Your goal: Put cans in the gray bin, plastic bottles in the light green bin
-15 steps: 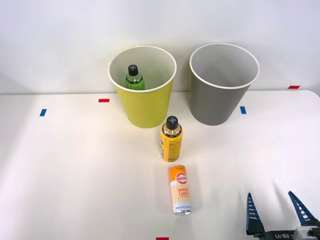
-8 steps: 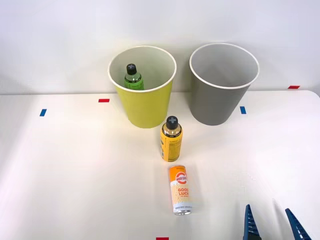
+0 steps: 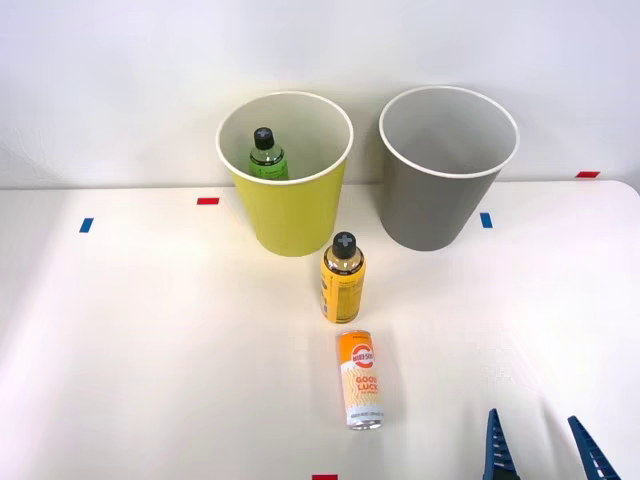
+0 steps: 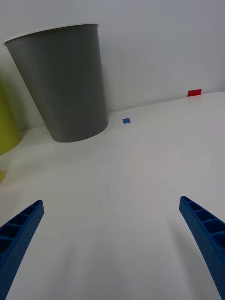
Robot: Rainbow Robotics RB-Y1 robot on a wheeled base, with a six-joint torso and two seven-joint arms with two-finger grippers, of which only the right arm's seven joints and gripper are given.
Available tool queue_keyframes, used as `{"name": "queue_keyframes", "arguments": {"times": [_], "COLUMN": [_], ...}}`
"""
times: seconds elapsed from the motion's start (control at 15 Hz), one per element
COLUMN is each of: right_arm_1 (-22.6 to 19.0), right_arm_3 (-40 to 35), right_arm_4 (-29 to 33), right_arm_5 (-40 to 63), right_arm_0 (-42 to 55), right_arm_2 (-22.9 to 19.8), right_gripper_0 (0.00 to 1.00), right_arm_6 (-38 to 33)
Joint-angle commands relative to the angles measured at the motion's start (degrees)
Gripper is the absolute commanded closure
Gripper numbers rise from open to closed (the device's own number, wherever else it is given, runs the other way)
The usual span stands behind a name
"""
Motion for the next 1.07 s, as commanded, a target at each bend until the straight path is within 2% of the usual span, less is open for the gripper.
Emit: {"name": "queue_keyframes", "arguments": {"times": [0.07,1.07], "right_arm_1": [0.0,0.0], "right_arm_3": [0.0,0.0], "right_arm_4": [0.0,0.0], "right_arm_5": [0.0,0.0], "right_arm_0": [0.0,0.0], "right_arm_2": [0.0,0.0], "right_gripper_0": [0.0,0.0], "right_arm_6": [0.0,0.0]}}
